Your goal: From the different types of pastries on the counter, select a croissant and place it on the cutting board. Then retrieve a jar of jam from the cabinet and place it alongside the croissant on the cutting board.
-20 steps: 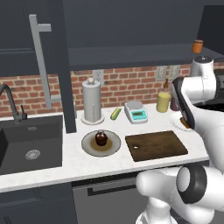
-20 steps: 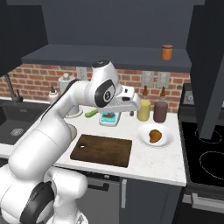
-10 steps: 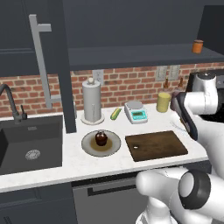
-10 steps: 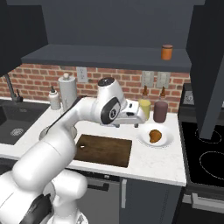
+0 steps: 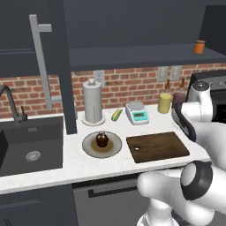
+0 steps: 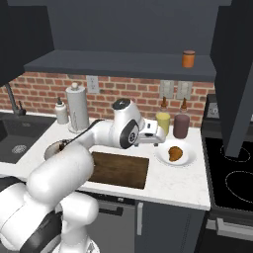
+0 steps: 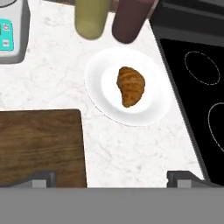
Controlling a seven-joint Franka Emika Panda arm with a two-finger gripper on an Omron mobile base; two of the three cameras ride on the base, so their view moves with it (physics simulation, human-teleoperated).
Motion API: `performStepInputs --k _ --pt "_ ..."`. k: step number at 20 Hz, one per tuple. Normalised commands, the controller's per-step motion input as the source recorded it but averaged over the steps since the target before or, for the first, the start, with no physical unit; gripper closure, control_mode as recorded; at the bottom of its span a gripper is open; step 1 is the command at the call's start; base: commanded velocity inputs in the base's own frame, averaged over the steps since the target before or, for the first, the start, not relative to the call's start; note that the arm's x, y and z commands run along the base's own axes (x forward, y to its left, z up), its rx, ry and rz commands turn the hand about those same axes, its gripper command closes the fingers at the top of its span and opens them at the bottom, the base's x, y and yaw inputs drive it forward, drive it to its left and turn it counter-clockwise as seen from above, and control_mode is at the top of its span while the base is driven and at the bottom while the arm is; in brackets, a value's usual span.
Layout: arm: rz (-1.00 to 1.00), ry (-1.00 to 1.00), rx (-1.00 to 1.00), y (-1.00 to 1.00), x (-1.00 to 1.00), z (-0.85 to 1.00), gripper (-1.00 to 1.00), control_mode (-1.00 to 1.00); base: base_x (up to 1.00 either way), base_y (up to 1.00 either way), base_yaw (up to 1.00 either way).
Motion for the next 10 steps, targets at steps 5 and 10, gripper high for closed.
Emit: performStepInputs --k 5,10 --pt "0.0 0.07 0.01 -0.5 0.33 0.0 -1.0 -1.0 0.0 0.0 0.0" --pt "0.0 0.11 0.03 -0.46 0.33 0.0 -1.0 -1.0 0.0 0.0 0.0"
